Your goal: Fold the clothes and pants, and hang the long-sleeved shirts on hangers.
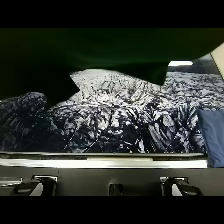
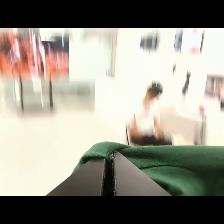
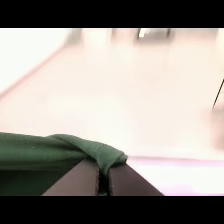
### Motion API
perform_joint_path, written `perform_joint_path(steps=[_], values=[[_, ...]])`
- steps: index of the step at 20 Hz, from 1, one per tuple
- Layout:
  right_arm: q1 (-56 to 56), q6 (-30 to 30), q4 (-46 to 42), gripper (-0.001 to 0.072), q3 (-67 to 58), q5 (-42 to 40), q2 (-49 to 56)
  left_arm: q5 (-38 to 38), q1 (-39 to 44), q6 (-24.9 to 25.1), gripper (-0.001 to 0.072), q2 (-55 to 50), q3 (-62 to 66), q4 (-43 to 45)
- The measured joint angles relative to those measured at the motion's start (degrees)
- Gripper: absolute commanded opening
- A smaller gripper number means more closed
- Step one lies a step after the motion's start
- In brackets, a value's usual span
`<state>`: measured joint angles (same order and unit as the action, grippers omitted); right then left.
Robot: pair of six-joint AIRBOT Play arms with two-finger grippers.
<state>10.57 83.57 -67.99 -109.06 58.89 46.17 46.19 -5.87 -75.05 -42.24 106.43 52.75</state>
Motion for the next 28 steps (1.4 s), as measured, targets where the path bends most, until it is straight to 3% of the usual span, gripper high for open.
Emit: perform_joint_path(steps=[6,10,14,16,19,25,26,27,28], values=[[0.0,3.76,-2.78,0.0034,-1.53,-0.87,-3.15,-4.24,0.0,-2.97,0.0024,0.94,1.22,0.31],[-0.02,4.42,-4.15,0.0034,-1.42,10.69,2.62,2.43,0.0,-3.37,0.0025,-3.76,-3.87,1.88],[-0.07,4.07,-5.64,0.0034,4.35,20.85,16.39,7.04,0.17,-3.41,0.0024,-12.24,-17.49,2.6],[-0.09,4.13,-5.77,0.0035,8.57,19.91,24.48,5.03,0.68,-3.37,0.0024,-17.97,-25.46,2.71],[-0.11,10.1,-4.37,0.0034,12.07,15.41,36.59,-0.55,1.55,-3.15,0.0026,-27.47,-33.73,0.39],[-0.11,17.62,3.89,0.0035,13.73,11.54,50.38,-4.83,4.48,-2.95,0.0027,-42.18,-38.51,-10.58],[-0.11,18.05,4.7,0.0036,13.79,11.56,51.3,-4.87,5.09,-2.95,0.0047,-43.52,-38.77,-11.5],[-0.11,18.29,5.33,0.0093,13.84,11.61,52.0,-5.03,5.51,-2.95,0.0124,-44.44,-38.91,-12.37],[-0.11,18.58,5.88,0.0305,13.88,11.69,52.46,-5.03,5.75,-2.93,0.031,-45.05,-38.93,-12.96]])
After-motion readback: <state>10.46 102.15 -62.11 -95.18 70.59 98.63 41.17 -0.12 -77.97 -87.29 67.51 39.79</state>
